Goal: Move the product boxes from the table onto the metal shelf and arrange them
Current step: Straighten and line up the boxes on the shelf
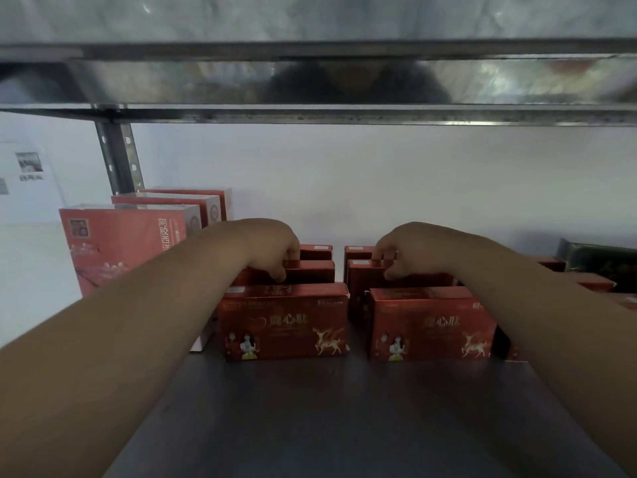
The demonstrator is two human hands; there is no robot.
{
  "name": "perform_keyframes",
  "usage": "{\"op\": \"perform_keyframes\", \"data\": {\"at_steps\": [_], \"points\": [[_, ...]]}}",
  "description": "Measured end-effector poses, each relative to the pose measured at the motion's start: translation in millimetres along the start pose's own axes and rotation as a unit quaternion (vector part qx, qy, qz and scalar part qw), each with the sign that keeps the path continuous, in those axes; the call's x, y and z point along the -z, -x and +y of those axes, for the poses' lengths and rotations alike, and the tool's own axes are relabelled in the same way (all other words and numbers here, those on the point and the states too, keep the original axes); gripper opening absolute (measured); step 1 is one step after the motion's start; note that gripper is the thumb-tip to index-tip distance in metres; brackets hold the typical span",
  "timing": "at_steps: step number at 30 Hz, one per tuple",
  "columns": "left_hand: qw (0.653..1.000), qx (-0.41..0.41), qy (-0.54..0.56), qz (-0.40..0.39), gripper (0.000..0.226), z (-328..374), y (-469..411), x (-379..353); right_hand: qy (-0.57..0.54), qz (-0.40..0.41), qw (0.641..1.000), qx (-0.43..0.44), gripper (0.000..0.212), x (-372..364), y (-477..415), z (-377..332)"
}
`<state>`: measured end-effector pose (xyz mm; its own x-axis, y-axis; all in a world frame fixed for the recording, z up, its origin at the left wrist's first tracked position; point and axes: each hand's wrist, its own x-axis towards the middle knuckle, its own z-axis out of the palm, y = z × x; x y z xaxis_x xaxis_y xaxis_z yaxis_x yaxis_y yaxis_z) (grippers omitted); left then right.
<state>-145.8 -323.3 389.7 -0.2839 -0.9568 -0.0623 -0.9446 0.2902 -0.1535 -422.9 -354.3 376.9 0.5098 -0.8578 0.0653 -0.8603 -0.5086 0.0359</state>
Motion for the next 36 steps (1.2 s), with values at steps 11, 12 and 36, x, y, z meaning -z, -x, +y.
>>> {"op": "perform_keyframes", "data": {"at_steps": [11, 12, 36], "points": [[0.999, 0.004, -0.002, 0.033, 0.052, -2.9, -2.9, -8.3, 0.015, 0.017, 1.000, -0.006, 0.039, -5.4, -2.3, -0.1], [0.999, 0.001, -0.004, 0.037, 0.052, -2.8, -3.1, -8.7, 0.017, 0.017, 1.000, -0.008, 0.039, -5.8, -2.2, 0.3], [0.973, -0.030, 0.116, 0.200, 0.043, 34.6, 67.7, -27.9, -0.098, 0.063, 0.993, 0.017, 0.065, -5.9, 73.2, -21.7]]}}
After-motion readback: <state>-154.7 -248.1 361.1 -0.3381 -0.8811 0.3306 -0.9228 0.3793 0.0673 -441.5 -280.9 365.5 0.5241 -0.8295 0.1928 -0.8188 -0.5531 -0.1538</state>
